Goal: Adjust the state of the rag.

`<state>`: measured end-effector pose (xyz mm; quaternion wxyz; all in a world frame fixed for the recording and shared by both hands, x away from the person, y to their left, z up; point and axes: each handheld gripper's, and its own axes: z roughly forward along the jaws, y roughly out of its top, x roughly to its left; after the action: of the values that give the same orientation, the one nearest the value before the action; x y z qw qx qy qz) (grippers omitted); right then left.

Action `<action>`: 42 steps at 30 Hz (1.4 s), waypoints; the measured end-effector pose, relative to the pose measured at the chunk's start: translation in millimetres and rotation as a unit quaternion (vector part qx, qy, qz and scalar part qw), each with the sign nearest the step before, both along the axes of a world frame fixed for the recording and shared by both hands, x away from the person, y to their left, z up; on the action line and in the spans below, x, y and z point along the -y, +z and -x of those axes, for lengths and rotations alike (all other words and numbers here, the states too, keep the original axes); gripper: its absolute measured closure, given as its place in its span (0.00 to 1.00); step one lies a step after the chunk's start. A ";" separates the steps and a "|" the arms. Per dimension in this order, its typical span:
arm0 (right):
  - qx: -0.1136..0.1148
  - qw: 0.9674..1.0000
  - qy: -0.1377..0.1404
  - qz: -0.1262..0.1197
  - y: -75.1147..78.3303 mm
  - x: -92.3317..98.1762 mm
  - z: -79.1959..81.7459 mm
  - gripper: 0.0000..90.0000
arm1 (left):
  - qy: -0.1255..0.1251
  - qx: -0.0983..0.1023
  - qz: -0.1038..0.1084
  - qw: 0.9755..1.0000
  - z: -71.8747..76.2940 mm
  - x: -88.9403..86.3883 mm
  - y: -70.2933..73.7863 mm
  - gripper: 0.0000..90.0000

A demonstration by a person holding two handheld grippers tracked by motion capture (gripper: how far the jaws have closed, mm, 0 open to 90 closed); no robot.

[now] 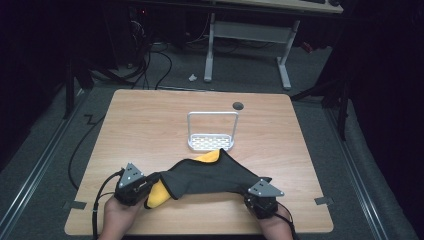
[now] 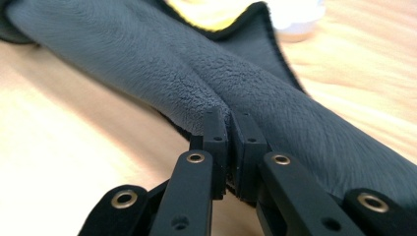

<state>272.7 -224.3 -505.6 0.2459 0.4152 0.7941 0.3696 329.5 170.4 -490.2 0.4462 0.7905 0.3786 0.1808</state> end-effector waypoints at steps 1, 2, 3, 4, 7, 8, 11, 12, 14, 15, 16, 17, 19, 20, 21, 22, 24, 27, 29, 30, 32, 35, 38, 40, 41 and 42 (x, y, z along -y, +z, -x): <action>0.004 1.000 -0.008 -0.006 3.1 5.7 -0.6 0.97 | 0.000 0.000 -0.002 1.000 -2.8 -0.3 -0.4 0.94; 0.005 1.000 -0.008 -0.007 3.9 7.7 -0.9 0.97 | -0.002 -0.001 -0.009 1.000 -8.3 0.0 -1.2 0.94; 0.008 1.000 -0.017 -0.010 5.3 11.3 -1.6 0.97 | -0.005 -0.003 -0.012 1.000 -13.0 1.7 -2.3 0.94; 0.008 1.000 -0.017 -0.010 5.3 11.3 -1.6 0.97 | -0.007 -0.007 -0.018 1.000 -16.9 4.8 -4.2 0.94; 0.003 1.000 -0.027 -0.013 2.8 11.8 -4.2 0.95 | 0.013 -0.031 -0.042 0.999 -23.8 13.5 -12.9 0.82; 0.001 1.000 -0.028 -0.014 2.0 11.7 -5.2 0.95 | 0.021 -0.029 -0.035 0.999 -20.7 13.2 -12.7 0.74; -0.002 0.999 -0.031 -0.021 2.1 12.0 -7.5 0.95 | 0.042 -0.008 -0.009 0.999 3.5 12.0 -3.9 0.64; 0.000 0.999 -0.029 -0.022 1.9 11.3 -9.2 0.95 | 0.039 -0.003 -0.006 0.999 10.7 14.0 -1.5 0.65; -0.001 0.999 -0.025 -0.022 2.0 8.8 -11.5 0.95 | 0.013 0.002 -0.007 1.000 30.6 25.8 2.3 0.67; -0.001 0.999 -0.023 -0.022 2.2 7.0 -12.9 0.95 | -0.007 -0.001 -0.008 1.000 42.3 35.7 0.8 0.67; 0.000 0.999 -0.022 -0.023 2.4 4.8 -14.6 0.95 | -0.019 -0.010 -0.003 1.000 47.7 41.7 -2.0 0.66; 0.000 1.000 -0.020 -0.023 2.6 3.5 -15.4 0.95 | -0.032 -0.026 0.003 0.999 52.3 50.0 -7.5 0.63; 0.002 1.000 -0.016 -0.023 3.8 0.7 -15.6 0.95 | -0.029 -0.029 -0.044 0.998 54.6 66.7 -21.8 0.55; 0.003 1.000 -0.014 -0.025 5.0 -0.1 -14.7 0.95 | -0.027 -0.032 -0.064 0.997 51.5 72.0 -28.2 0.55; 0.008 0.999 -0.011 -0.034 9.5 -1.3 -10.8 0.95 | -0.029 -0.035 -0.059 0.997 49.0 72.4 -30.3 0.82; 0.008 0.999 -0.011 -0.034 9.5 -1.3 -10.8 0.95 | -0.030 -0.039 -0.044 0.998 45.8 71.9 -30.1 0.82; 0.019 0.999 -0.004 -0.044 17.8 -1.8 -5.8 0.95 | -0.029 -0.024 -0.021 0.999 42.5 68.4 -19.5 0.92; 0.038 0.998 0.002 -0.052 31.4 -3.2 -1.5 0.95 | -0.029 0.004 -0.002 1.000 41.2 59.5 10.1 0.94; 0.049 0.997 0.006 -0.057 40.8 -4.8 -0.5 0.95 | -0.032 0.020 0.012 0.999 45.0 51.7 31.9 0.94; 0.055 0.997 0.008 -0.058 45.0 -5.9 0.1 0.94 | -0.034 0.028 0.018 0.999 48.8 48.4 40.2 0.94; 0.064 0.996 0.009 -0.065 52.1 -7.4 2.5 0.93 | -0.041 0.022 0.021 0.999 57.2 42.8 48.0 0.94; 0.055 0.995 0.014 -0.077 51.8 -10.7 8.5 0.81 | -0.047 -0.025 0.046 0.997 71.1 31.1 39.3 0.94; 0.056 0.995 0.015 -0.077 50.5 -10.6 10.8 0.79 | -0.041 -0.060 0.057 0.996 84.1 24.0 21.3 0.94; 0.057 0.996 0.015 -0.066 49.8 -11.3 8.1 0.79 | -0.041 -0.075 0.061 0.995 89.7 22.7 11.1 0.94; 0.041 0.998 0.011 -0.055 44.1 -12.5 -3.5 0.76 | -0.037 -0.077 0.054 0.995 91.5 22.8 5.6 0.94; 0.041 0.998 0.011 -0.055 44.1 -12.5 -3.5 0.76 | -0.032 -0.079 0.044 0.995 91.5 22.6 0.4 0.94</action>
<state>276.2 -211.8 -461.5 0.2510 0.4035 0.7662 0.4326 238.0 147.7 -489.8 0.4546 0.7938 0.3947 0.0864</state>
